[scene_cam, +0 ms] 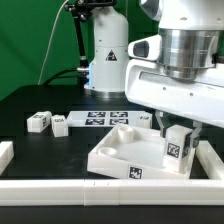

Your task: Assemble one leg

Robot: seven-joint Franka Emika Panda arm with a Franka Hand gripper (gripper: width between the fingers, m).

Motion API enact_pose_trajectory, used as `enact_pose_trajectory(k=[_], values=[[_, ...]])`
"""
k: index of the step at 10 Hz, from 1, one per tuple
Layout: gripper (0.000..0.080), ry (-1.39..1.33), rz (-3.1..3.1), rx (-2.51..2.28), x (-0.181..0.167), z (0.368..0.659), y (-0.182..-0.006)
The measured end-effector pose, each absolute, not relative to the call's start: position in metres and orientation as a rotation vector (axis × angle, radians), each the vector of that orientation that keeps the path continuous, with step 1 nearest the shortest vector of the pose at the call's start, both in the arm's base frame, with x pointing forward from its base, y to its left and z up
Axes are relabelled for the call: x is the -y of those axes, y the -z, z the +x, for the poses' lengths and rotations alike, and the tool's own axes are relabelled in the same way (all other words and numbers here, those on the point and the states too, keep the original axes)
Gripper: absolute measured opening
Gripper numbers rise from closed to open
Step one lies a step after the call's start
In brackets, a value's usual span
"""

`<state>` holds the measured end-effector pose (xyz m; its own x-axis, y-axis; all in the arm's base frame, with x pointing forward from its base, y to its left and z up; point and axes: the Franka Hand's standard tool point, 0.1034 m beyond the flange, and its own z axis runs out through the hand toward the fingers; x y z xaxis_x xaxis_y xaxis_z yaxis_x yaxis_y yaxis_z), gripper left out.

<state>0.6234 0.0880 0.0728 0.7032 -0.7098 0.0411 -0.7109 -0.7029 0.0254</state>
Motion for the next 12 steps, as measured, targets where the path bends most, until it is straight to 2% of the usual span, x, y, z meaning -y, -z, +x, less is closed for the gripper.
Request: enact_pose_trajectory(k=[1, 2, 3, 4, 12], values=[[0.0368, -0.045, 2.864, 1.194, -0.0884, 0.6235, -0.0722], [0.0567, -0.044, 2.864, 1.194, -0.0887, 0.6234, -0.0720], [0.0567, -0.044, 2.864, 1.194, -0.0887, 0.6233, -0.0719], [0.0631, -0.044, 2.863, 1.194, -0.0887, 0.6232, -0.0716], [0.0649, -0.043, 2.863, 1.194, -0.0886, 0.6231, -0.0712]])
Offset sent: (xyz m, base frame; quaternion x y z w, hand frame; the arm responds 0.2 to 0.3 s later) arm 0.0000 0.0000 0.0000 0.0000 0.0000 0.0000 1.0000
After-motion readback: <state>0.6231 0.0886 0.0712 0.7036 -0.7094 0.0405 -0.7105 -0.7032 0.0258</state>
